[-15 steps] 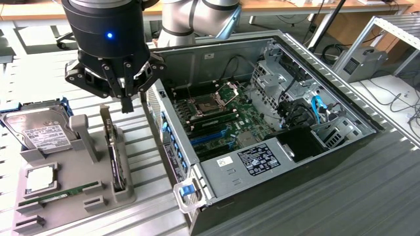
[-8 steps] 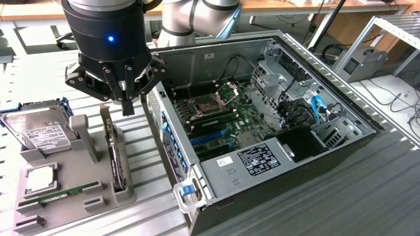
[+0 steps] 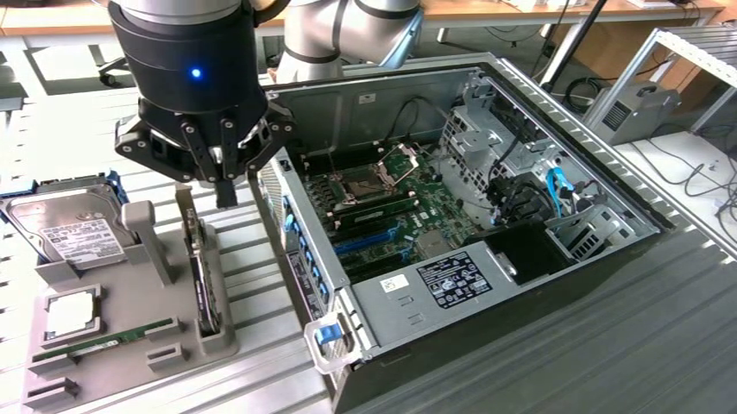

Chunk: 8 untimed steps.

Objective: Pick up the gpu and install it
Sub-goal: 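Reach for the gpu, then pick up the gpu and move the gpu toward the slot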

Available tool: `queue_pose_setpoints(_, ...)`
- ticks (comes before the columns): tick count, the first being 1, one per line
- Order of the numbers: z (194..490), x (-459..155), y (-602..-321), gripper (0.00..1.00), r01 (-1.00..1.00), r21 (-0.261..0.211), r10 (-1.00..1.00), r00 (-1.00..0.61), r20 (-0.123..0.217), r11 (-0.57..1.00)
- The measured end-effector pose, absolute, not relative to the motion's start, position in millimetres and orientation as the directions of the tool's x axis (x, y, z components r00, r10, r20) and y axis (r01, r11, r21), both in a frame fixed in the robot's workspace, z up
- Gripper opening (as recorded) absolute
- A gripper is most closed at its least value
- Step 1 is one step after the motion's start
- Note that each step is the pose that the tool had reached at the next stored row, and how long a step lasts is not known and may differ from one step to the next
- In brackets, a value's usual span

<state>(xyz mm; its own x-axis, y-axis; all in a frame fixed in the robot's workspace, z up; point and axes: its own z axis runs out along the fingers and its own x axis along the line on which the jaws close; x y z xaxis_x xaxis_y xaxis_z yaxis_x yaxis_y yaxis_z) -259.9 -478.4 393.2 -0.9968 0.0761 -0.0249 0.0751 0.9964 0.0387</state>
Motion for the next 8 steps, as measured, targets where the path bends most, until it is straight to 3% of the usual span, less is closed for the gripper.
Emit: queue_pose_setpoints(8,393.2,-259.9,-478.7,0.11,0.075,0.037,0.076,-0.997,-0.025,0.996)
